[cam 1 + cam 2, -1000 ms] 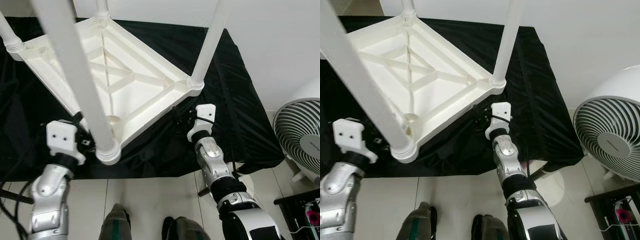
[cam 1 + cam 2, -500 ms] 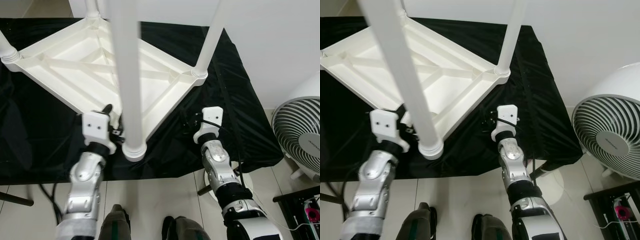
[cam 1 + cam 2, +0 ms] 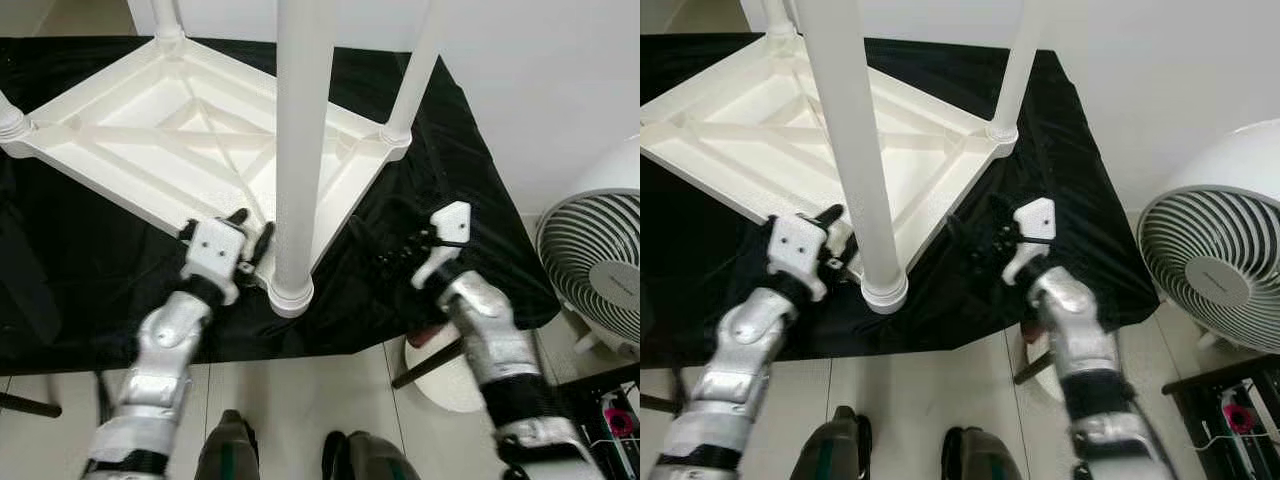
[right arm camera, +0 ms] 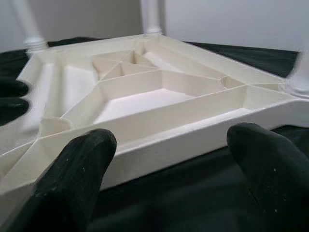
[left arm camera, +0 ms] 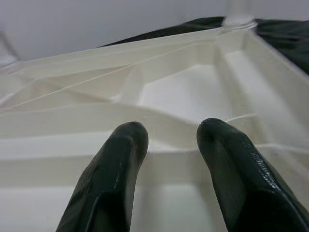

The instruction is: Building children table

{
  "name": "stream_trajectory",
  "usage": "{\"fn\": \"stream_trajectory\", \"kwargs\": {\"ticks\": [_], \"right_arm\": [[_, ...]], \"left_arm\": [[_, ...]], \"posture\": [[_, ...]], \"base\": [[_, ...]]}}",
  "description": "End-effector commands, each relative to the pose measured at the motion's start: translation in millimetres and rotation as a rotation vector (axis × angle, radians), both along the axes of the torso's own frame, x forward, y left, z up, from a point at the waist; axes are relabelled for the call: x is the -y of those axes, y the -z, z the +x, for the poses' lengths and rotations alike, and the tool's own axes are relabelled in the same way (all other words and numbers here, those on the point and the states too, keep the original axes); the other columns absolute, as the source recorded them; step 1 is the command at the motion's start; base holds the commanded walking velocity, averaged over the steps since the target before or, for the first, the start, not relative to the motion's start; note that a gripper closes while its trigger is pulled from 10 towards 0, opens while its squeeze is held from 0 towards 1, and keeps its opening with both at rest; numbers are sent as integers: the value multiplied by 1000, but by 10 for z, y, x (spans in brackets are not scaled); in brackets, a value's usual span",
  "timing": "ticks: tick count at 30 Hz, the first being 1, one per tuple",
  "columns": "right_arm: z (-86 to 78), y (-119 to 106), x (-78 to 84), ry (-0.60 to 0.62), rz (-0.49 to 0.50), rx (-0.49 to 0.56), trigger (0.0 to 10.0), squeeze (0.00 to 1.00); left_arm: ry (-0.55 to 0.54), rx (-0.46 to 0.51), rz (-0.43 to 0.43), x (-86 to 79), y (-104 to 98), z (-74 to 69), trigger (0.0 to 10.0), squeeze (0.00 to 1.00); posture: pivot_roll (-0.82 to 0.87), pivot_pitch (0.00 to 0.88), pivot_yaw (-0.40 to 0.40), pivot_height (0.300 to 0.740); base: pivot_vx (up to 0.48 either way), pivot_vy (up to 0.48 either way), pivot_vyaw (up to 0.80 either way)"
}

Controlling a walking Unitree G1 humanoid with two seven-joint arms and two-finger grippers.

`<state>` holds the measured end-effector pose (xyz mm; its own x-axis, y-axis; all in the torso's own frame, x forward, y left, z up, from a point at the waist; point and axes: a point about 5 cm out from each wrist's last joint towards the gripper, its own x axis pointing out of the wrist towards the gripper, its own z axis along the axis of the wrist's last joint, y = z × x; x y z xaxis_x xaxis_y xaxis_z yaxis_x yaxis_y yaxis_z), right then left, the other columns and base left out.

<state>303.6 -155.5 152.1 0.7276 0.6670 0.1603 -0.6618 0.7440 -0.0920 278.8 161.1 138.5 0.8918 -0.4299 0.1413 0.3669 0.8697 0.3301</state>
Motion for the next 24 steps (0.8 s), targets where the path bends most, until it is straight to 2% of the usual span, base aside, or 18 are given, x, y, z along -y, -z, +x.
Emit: {"fn": "stream_trajectory", "kwargs": {"ticks": [1, 2, 4, 5, 7, 9, 12, 17, 19, 21, 24], "right_arm": [[-77, -11, -7, -101, -12, -25, 10000, 0], [-77, -11, -7, -101, -12, -25, 10000, 0], [-169, -49, 38, -222, -64, -51, 10000, 0], [-169, -49, 38, -222, -64, -51, 10000, 0], [-235, -61, 64, -317, -122, -67, 10000, 0], [-256, -63, 71, -350, -143, -77, 10000, 0], [-363, -54, -37, -503, -206, -87, 10000, 0], [-391, -46, -142, -579, -221, -81, 10000, 0], [-413, -52, -292, -662, -246, -50, 10000, 0], [-398, -57, -330, -667, -250, -40, 10000, 0], [-285, -84, -456, -633, -238, -4, 10000, 0]], "left_arm": [[45, -31, 20, -4, 80, -48, 10000, 0], [45, -31, 20, -4, 80, -48, 10000, 0], [77, -58, 26, -58, 96, -90, 10000, 0], [77, -58, 26, -58, 96, -90, 10000, 0], [118, -66, 62, -97, 88, -122, 10000, 0], [128, -76, 70, -119, 90, -120, 10000, 0], [173, -117, 114, -160, 103, -115, 10000, 0], [182, -131, 113, -158, 108, -107, 10000, 0], [207, -147, 139, -151, 114, -119, 10000, 0], [210, -151, 146, -153, 116, -121, 10000, 0], [224, -149, 157, -139, 95, -144, 10000, 0]], "posture": [[78, 59, -55, 740], [78, 59, -55, 740], [78, 52, -58, 740], [78, 52, -58, 740], [78, 48, -61, 740], [80, 45, -64, 740], [84, 39, -70, 740], [87, 37, -71, 740], [92, 38, -72, 740], [92, 38, -72, 740], [98, 43, -75, 740]], "base": [[0, 0, 0], [0, 0, 0], [0, 0, 0], [0, 0, 0], [0, 0, 0], [0, 0, 0], [0, 0, 0], [0, 0, 0], [0, 0, 0], [0, 0, 0], [0, 0, 0]]}}
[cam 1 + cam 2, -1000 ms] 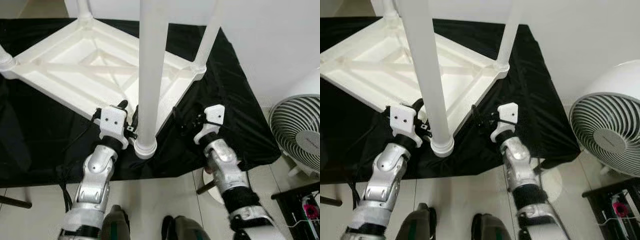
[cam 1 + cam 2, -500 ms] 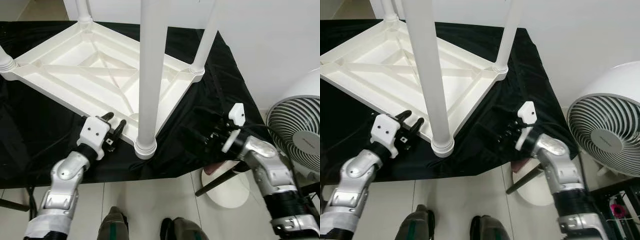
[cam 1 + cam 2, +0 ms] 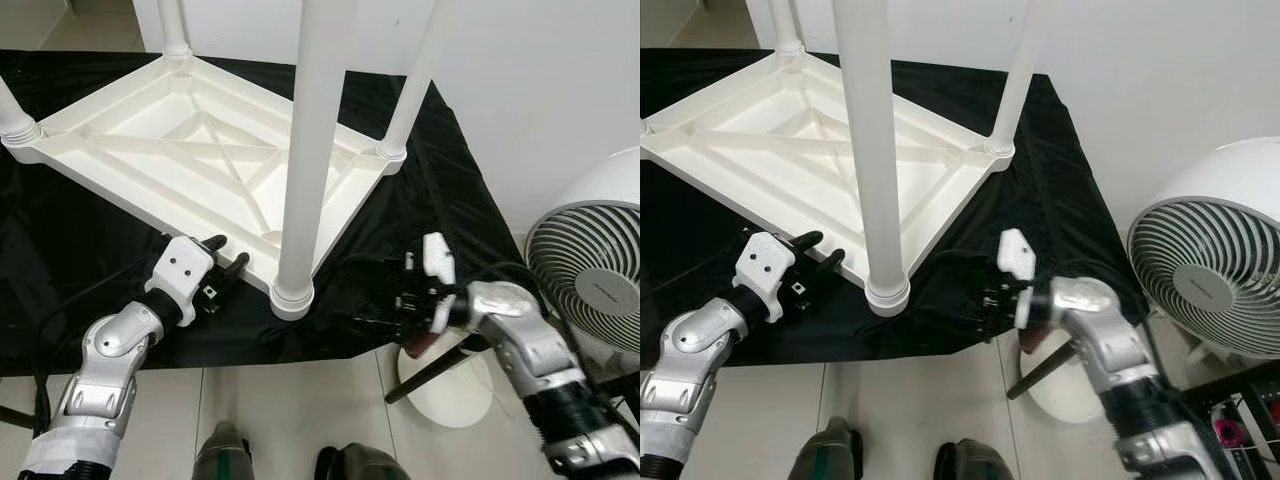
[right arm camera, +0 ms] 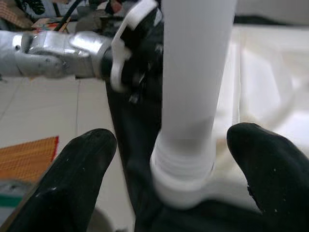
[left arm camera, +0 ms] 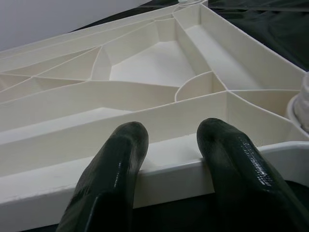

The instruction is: Building children table

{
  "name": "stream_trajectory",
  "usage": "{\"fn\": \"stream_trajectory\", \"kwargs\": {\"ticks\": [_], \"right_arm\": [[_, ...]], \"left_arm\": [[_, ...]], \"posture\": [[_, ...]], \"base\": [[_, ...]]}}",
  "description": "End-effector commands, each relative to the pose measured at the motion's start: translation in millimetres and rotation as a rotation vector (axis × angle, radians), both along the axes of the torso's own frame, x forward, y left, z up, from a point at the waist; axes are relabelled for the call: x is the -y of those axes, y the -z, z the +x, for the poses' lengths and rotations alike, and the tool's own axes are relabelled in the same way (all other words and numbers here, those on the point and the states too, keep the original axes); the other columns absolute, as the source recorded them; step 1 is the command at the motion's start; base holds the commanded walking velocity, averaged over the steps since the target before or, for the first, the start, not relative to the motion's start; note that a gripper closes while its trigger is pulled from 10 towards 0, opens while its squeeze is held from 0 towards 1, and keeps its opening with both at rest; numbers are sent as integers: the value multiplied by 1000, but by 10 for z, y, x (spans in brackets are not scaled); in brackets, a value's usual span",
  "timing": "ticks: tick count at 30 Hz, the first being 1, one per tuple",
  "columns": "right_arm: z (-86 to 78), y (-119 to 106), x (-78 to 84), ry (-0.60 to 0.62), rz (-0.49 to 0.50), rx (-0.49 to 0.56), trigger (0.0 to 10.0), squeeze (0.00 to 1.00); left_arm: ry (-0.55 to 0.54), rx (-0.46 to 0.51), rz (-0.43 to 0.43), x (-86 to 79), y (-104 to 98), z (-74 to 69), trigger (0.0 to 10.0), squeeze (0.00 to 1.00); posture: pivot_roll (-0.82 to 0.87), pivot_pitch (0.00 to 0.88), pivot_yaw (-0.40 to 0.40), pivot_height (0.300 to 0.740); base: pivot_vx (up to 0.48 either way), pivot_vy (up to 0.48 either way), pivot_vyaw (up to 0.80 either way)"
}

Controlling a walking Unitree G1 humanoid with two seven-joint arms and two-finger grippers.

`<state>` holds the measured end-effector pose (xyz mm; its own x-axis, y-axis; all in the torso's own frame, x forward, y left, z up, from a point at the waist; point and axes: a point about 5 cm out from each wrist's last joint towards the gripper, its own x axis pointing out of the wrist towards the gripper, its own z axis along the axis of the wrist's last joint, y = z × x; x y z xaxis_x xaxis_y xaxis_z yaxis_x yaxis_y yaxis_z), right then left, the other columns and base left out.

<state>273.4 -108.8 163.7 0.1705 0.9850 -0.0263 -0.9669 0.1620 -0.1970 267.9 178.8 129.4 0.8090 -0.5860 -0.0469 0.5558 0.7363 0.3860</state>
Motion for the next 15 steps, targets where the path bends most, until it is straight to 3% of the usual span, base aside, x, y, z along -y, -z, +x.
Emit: {"fn": "stream_trajectory", "kwargs": {"ticks": [1, 5, 7, 13, 14, 15], "right_arm": [[43, 26, -37, 16, -9, 7, 10000, 0], [61, 21, -81, 13, 0, 10, 10000, 0], [142, 38, -283, 56, 37, 36, 10000, 0], [200, 51, -475, 129, 96, 27, 10000, 0], [167, 107, -648, 174, 155, -36, 10000, 0], [167, 107, -648, 174, 155, -36, 10000, 0]], "left_arm": [[53, -19, 8, 46, -7, -43, 10000, 0], [56, -21, 6, 52, -19, -50, 10000, 0], [49, -16, 1, 55, -55, -60, 10000, 0], [40, -8, 2, 53, -80, -63, 10000, 0], [28, -11, -15, 48, -78, -97, 10000, 0], [28, -11, -15, 48, -78, -97, 10000, 0]], "posture": [[101, 44, -77, 740], [101, 44, -77, 740], [115, 56, -89, 740], [119, 60, -94, 740], [122, 67, -93, 740], [122, 67, -93, 740]], "base": [[0, 0, 0], [0, 0, 0], [0, 0, 0], [0, 0, 0], [0, 0, 0], [0, 0, 0]]}}
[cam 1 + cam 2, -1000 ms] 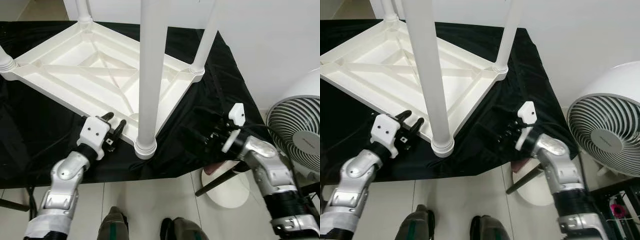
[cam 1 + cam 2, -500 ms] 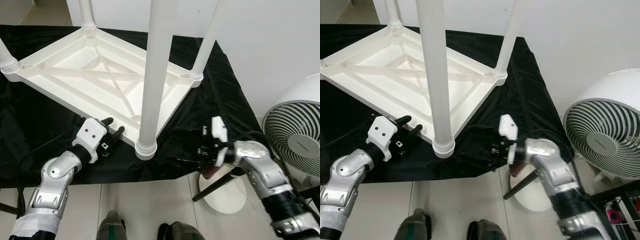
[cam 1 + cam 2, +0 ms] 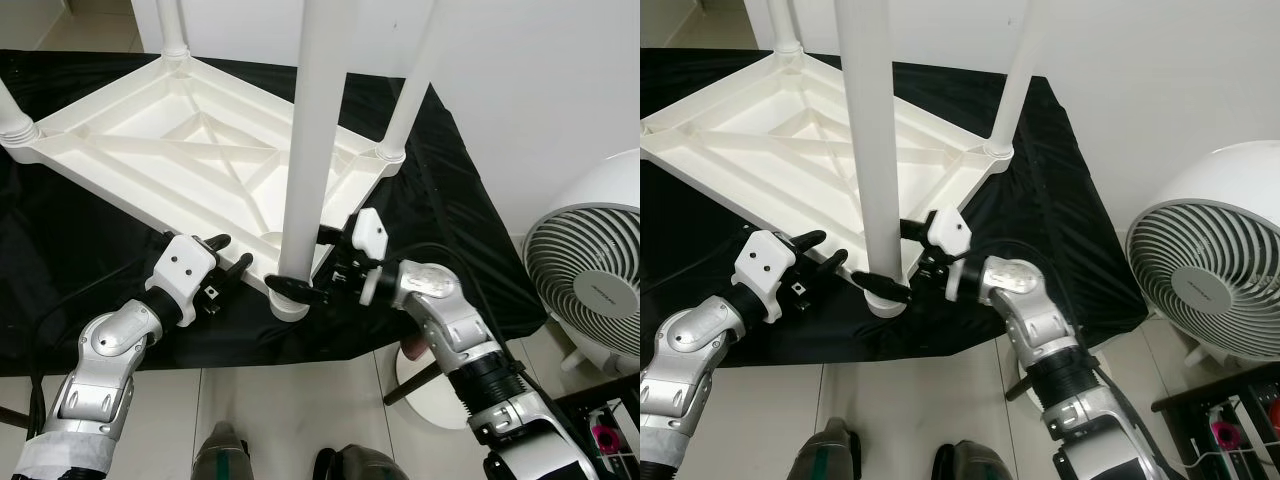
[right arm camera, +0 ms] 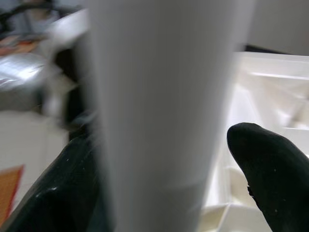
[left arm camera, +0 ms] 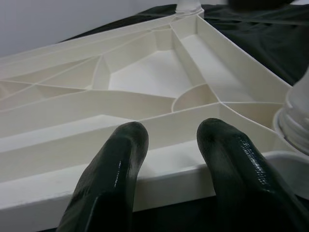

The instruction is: Building children table

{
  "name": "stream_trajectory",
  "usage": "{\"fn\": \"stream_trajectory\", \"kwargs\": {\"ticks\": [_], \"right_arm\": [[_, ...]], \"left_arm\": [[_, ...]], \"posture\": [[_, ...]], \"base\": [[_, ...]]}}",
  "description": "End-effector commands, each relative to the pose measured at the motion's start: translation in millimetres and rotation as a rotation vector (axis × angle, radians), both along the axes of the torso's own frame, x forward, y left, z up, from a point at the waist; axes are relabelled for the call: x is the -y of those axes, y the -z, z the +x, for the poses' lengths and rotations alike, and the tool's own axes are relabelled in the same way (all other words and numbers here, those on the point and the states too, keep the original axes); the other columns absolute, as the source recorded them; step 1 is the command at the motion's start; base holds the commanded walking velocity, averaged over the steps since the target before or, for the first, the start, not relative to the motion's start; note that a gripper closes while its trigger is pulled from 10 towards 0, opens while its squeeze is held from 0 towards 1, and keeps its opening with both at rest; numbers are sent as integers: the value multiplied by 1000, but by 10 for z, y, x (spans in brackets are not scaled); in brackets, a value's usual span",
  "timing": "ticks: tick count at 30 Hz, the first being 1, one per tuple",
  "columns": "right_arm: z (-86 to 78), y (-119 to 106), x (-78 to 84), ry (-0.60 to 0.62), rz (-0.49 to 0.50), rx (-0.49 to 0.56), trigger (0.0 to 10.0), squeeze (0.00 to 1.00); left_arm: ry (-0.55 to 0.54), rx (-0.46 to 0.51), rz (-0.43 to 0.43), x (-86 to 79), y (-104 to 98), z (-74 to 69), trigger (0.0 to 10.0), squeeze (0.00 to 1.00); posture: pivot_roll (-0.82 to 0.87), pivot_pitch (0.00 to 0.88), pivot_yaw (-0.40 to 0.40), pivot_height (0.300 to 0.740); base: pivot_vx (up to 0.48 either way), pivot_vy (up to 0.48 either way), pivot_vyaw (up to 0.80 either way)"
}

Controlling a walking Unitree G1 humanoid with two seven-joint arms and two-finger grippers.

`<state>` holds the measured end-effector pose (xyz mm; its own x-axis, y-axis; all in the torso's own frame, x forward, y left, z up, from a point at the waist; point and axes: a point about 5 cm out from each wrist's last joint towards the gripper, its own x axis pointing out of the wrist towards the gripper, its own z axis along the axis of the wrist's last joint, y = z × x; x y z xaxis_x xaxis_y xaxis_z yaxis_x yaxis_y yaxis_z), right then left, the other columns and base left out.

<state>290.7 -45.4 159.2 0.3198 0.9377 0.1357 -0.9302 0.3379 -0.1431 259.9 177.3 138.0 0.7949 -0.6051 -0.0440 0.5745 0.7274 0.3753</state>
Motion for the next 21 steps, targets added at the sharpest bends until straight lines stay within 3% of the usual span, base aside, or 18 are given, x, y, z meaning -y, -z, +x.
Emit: {"fn": "stream_trajectory", "kwargs": {"ticks": [1, 2, 4, 5, 10, 15, 21], "right_arm": [[-16, 78, -61, 27, 2, -44, 10000, 0], [-38, 93, -95, 18, 19, -69, 5176, 0], [-54, 104, -114, 3, 33, -85, 5176, 0], [-57, 108, -77, 15, 41, -78, 0, 0], [-20, 85, 91, 64, 46, -59, 0, 0], [85, 21, 437, 161, 25, -41, 0, 0], [116, 22, 625, 229, 9, -36, 0, 0]], "left_arm": [[2, -9, -8, 32, 7, -28, 10000, 0], [-1, -12, -11, 35, 9, -41, 10000, 0], [-2, -15, -10, 41, 6, -54, 10000, 0], [-5, -18, -15, 41, 2, -63, 10000, 0], [-12, -20, -21, 33, -7, -68, 10000, 0], [-17, -21, -23, 33, -15, -57, 10000, 0], [-13, -21, -25, 46, -30, -39, 10000, 0]], "posture": [[122, 67, -93, 740], [123, 73, -92, 740], [124, 75, -92, 740], [124, 85, -93, 740], [123, 90, -94, 740], [106, 106, -86, 740], [97, 114, -79, 740]], "base": [[0, 0, 0], [0, 0, 0], [0, 0, 0], [0, 0, 0], [0, 0, 0], [0, 0, 0], [0, 0, 0]]}}
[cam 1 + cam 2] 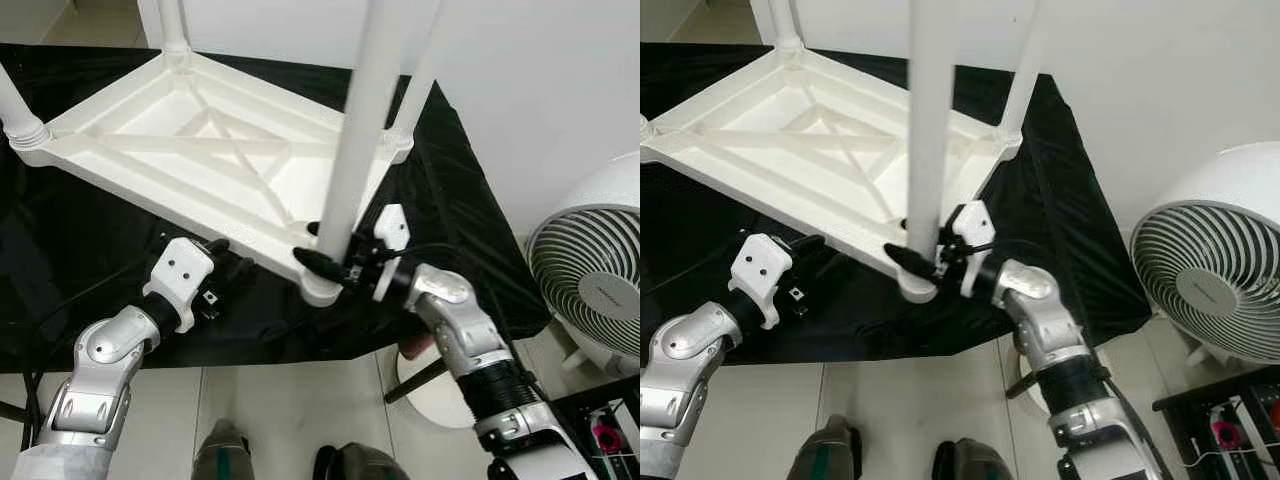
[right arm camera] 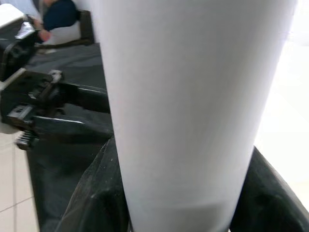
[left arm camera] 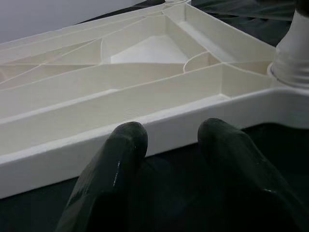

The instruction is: Building children table

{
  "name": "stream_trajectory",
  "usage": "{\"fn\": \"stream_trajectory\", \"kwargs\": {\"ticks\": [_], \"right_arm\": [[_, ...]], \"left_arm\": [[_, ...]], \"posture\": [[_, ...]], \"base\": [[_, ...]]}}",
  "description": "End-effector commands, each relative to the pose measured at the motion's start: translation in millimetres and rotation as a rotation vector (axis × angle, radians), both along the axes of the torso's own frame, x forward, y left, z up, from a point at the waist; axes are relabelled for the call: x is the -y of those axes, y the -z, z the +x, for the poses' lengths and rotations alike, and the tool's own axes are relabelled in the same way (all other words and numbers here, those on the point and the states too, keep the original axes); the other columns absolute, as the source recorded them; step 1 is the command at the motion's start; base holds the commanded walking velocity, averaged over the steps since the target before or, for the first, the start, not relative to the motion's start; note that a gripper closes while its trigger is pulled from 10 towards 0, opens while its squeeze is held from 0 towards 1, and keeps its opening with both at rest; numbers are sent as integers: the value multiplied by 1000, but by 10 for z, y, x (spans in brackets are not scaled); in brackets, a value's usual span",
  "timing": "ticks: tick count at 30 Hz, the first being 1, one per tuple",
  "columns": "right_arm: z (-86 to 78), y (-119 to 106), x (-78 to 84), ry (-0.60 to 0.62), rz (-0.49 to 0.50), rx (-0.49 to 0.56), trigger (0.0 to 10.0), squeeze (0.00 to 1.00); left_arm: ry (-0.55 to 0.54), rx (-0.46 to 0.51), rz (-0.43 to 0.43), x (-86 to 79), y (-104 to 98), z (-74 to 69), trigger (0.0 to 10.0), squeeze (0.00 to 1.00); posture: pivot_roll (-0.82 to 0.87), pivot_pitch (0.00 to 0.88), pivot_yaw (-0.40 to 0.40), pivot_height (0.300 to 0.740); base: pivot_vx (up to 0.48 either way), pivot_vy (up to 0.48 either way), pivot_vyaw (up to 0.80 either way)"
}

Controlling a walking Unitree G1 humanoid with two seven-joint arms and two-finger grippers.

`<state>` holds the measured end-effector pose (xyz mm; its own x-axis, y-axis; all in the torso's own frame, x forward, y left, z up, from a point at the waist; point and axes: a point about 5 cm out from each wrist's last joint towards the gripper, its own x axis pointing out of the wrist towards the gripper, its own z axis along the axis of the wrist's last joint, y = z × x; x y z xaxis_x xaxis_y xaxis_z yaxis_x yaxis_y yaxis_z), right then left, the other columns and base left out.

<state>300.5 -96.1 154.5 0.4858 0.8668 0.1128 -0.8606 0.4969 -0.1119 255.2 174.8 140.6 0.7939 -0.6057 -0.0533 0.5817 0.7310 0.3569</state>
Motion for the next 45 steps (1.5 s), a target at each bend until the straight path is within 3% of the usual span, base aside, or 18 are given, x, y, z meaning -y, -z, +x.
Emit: {"fn": "stream_trajectory", "kwargs": {"ticks": [1, 6, 7, 8, 9, 11, 13, 17, 19, 22, 26, 31, 32, 38, 39, 40, 43, 45], "right_arm": [[27, -21, 159, 70, 9, 7, 0, 0], [94, 30, 354, 191, -21, 2, 0, 0], [100, 32, 347, 210, -26, 3, 3059, 0], [100, 32, 347, 210, -26, 3, 3059, 0], [101, 35, 326, 223, -21, -3, 10000, 0], [104, 38, 294, 246, -12, -9, 10000, 0], [156, 72, 215, 404, -17, -28, 10000, 0], [183, 112, 152, 533, -50, -31, 10000, 0], [198, 141, 101, 700, -46, -50, 10000, 0], [191, 161, 52, 787, -11, -73, 10000, 0], [169, 185, -20, 842, 35, -99, 10000, 0], [134, 144, -84, 822, 85, -94, 10000, 0], [124, 145, -99, 794, 104, -113, 10000, 1000], [72, 52, -55, 634, 184, -99, 10000, 1000], [65, 41, -22, 594, 179, -92, 10000, 776], [59, 38, 28, 531, 162, -92, 10000, 0], [43, 21, 134, 389, 117, -72, 10000, 0], [44, 11, 162, 358, 101, -57, 10000, 0]], "left_arm": [[-13, -3, -16, 20, -8, 15, 10000, 0], [-6, 1, -23, 59, -18, 38, 10000, 0], [-4, 0, -25, 69, -20, 40, 10000, 0], [-4, 0, -25, 69, -20, 40, 10000, 0], [-2, -1, -25, 76, -20, 40, 10000, 0], [2, -2, -28, 88, -20, 40, 10000, 0], [1, -1, -37, 108, -28, 38, 10000, 0], [-7, 0, -45, 116, -32, 33, 10000, 0], [-16, -5, -62, 134, -19, 19, 10000, 0], [-15, -1, -75, 186, -23, 16, 10000, 0], [-5, 12, -123, 316, -83, 17, 10000, 0], [-3, 16, -183, 416, -134, -19, 10000, 0], [-8, 12, -177, 413, -116, -21, 10000, 0], [-31, 3, -161, 432, -75, -30, 10000, 0], [-34, -3, -170, 448, -85, -24, 10000, 0], [-35, -4, -171, 471, -99, -20, 10000, 0], [-35, -41, -155, 526, -99, -14, 10000, 0], [-33, -57, -152, 546, -94, -14, 10000, 0]], "posture": [[93, 116, -77, 740], [86, 121, -70, 740], [83, 128, -68, 740], [83, 128, -68, 740], [83, 128, -68, 740], [84, 131, -69, 740], [85, 134, -74, 740], [86, 135, -74, 740], [80, 133, -75, 740], [82, 133, -78, 740], [87, 131, -80, 740], [91, 127, -79, 740], [91, 123, -78, 740], [87, 112, -79, 740], [85, 109, -78, 740], [84, 108, -77, 740], [83, 109, -75, 740], [80, 106, -71, 740]], "base": [[0, 0, 0], [0, 0, 0], [0, 0, 0], [0, 0, 0], [0, 0, 0], [0, 0, 0], [0, 0, 0], [0, 0, 0], [0, 0, 0], [0, 0, 0], [0, 0, 0], [0, 0, 0], [0, 0, 0], [0, 0, 0], [0, 0, 0], [0, 0, 0], [0, 0, 0], [0, 0, 0]]}}
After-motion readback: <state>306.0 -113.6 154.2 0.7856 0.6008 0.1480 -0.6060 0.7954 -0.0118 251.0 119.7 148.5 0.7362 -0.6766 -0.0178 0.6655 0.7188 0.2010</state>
